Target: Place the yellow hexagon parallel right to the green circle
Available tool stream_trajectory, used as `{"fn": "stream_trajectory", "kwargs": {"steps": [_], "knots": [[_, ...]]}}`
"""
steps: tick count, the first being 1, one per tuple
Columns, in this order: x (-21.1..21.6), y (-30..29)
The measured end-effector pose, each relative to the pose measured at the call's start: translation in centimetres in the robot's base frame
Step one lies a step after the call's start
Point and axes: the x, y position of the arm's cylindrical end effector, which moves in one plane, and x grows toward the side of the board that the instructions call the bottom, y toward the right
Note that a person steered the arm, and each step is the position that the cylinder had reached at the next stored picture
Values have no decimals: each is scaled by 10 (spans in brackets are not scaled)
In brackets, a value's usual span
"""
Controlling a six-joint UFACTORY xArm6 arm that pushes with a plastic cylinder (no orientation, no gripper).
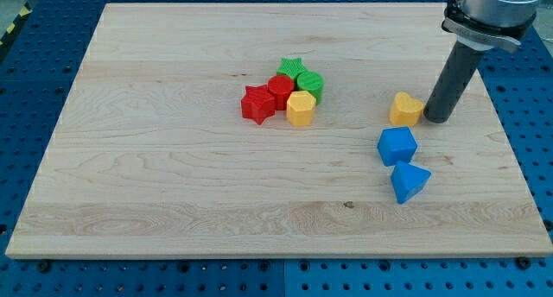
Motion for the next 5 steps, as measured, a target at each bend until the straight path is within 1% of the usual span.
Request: {"fn": "stream_trajectory", "kwargs": {"steps": [2,3,4,5], "knots": [[0,-31],[-6,-6],[-50,6],[-56,-36]]}}
